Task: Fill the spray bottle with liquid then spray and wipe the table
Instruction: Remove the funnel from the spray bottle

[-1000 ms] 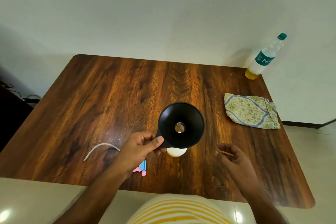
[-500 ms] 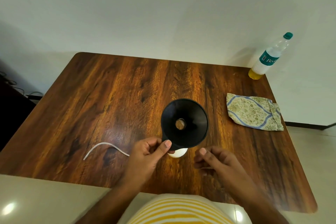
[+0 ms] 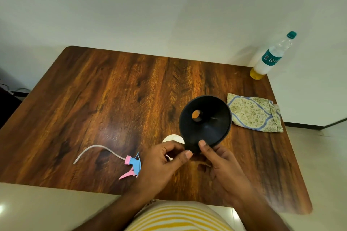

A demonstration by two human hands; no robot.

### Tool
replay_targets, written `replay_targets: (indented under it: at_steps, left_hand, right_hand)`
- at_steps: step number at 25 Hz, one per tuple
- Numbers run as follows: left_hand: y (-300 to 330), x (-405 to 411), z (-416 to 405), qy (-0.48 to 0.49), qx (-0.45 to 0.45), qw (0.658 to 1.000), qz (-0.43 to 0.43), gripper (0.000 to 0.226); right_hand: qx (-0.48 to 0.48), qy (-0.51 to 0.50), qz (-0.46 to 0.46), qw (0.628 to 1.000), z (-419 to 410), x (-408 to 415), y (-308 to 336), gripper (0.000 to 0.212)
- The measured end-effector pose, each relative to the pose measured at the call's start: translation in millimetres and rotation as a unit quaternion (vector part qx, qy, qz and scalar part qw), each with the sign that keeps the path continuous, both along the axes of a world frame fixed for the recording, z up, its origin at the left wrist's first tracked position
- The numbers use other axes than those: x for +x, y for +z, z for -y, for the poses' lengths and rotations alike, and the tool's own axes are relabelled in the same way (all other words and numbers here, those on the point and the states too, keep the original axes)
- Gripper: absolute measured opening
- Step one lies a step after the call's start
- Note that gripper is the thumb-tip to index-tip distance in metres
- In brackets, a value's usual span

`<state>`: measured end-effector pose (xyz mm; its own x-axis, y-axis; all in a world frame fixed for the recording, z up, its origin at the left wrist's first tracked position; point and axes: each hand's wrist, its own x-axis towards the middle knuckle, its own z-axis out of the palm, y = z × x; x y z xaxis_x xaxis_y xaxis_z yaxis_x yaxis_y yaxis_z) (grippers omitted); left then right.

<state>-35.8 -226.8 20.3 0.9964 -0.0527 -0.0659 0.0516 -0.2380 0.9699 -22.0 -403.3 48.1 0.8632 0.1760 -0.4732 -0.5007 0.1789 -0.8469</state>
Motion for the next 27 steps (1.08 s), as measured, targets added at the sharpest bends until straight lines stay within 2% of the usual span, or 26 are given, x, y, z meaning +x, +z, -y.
replay_targets:
  at_steps: [5, 8, 11, 15, 20, 24, 27]
  left_hand:
    - [-1, -3, 0, 0.022, -0.033, 0.999, -0.033, 0.019]
    - [-4, -8, -6, 0.028, -0.017, 0.998, -0.050, 0.015]
    - [-8, -12, -9, 0.046, -0.004, 0.996, -0.072, 0.017]
    - [-14, -13, -5, 0.068, 0.008, 0.994, -0.084, 0.018]
    - [-15, -12, 4, 0.086, 0.005, 0.991, -0.104, 0.019]
    - [-14, -10, 14, 0.100, 0.008, 0.988, -0.119, 0.019]
    - [-12, -7, 25, 0.102, 0.007, 0.986, -0.129, 0.019]
  right_hand:
    - [-0.064, -0.040, 0.013, 0.997, 43, 46, -14, 0.024]
    - [-0.105, -0.041, -0.004, 0.994, 70, 70, -44, 0.025]
    - [-0.160, 0.012, -0.017, 0.987, 85, 83, -81, 0.029]
    - [-0.282, 0.115, -0.056, 0.951, 92, 86, -129, 0.028]
    - [-0.318, 0.156, -0.062, 0.933, 103, 94, -147, 0.028]
    - [-0.276, 0.134, -0.045, 0.951, 112, 106, -141, 0.031]
    - [-0.299, 0.143, -0.023, 0.943, 123, 118, -136, 0.033]
